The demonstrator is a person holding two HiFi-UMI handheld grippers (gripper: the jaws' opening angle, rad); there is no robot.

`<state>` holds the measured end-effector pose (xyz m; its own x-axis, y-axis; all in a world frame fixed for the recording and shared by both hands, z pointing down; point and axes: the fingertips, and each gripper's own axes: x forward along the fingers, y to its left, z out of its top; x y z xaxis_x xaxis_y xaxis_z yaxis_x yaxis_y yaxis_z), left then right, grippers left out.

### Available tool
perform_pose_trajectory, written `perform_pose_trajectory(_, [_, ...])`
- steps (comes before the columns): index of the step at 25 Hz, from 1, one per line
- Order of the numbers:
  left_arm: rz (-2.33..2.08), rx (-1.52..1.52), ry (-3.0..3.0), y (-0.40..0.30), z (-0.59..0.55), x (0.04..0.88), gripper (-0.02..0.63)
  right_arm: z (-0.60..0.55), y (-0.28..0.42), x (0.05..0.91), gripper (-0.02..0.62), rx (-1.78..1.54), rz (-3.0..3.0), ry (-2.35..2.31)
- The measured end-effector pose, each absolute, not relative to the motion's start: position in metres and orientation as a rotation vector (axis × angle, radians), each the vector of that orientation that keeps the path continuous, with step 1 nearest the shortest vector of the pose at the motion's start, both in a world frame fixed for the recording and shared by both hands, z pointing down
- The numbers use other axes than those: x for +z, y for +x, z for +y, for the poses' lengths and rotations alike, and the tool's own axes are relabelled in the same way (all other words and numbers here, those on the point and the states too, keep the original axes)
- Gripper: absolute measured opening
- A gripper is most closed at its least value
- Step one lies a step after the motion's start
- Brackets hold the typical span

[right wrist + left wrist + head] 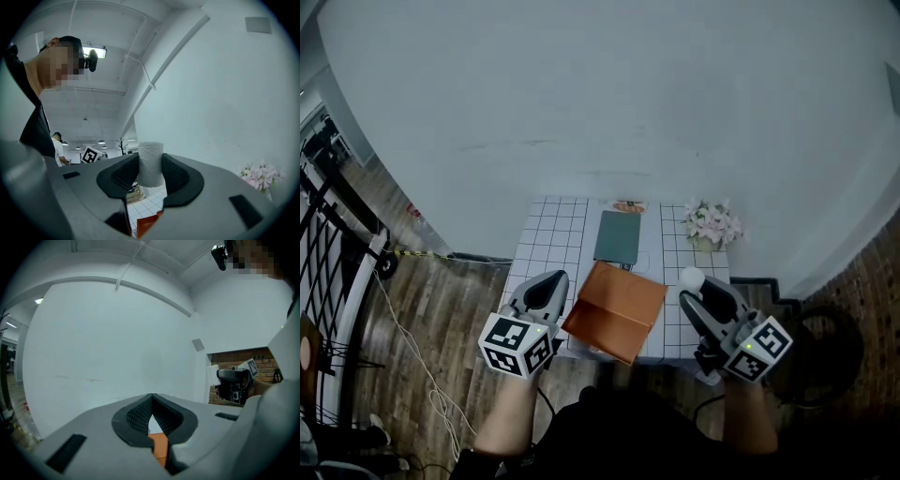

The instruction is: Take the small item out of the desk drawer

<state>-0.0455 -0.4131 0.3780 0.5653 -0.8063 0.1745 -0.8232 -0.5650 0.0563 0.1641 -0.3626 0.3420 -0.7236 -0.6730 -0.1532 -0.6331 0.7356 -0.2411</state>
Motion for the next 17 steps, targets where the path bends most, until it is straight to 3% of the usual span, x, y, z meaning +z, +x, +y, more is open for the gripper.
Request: perform_pose_trajectory(17, [-1.437, 0.161, 2.591, -0.092, -0.413, 0.389, 0.005, -0.381, 0.116, 0.354, 0.158, -0.306, 2.770, -0.970])
